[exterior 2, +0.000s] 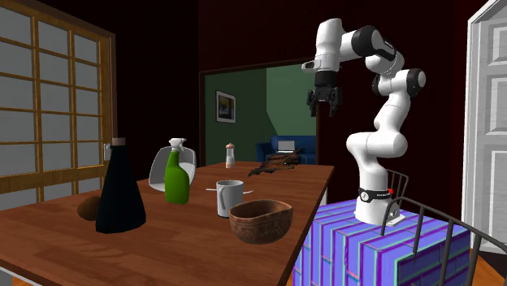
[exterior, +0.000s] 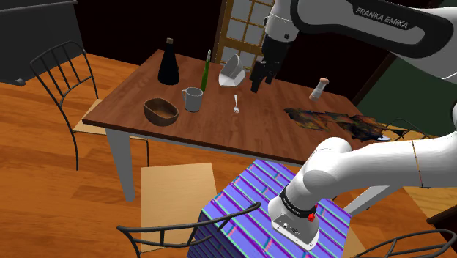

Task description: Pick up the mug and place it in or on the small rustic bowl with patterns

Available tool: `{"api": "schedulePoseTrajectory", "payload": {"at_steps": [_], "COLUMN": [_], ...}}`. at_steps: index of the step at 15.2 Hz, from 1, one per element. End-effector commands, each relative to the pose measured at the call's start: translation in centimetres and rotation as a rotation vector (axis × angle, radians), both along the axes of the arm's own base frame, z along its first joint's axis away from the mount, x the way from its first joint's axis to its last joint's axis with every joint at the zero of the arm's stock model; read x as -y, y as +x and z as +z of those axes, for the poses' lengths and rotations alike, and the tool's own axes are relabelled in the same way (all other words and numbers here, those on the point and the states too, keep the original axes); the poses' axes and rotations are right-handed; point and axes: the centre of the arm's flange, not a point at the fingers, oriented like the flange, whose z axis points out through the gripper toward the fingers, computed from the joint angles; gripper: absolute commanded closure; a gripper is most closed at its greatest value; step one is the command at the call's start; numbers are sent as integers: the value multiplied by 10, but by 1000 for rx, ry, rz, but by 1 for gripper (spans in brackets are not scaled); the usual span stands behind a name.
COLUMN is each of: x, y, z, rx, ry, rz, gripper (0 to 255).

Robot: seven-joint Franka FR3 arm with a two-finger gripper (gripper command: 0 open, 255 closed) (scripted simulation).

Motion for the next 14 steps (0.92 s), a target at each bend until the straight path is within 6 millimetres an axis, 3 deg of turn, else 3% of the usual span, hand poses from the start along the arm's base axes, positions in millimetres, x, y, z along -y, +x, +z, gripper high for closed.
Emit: {"api": "schedulePoseTrajectory", "payload": {"at_steps": [1,14], "x": [0,47], "y": [0,148], "z": [0,-81], "rx": [0,-11], "ry": [0,65], "rz": [0,-18], "gripper": [0,0]}}
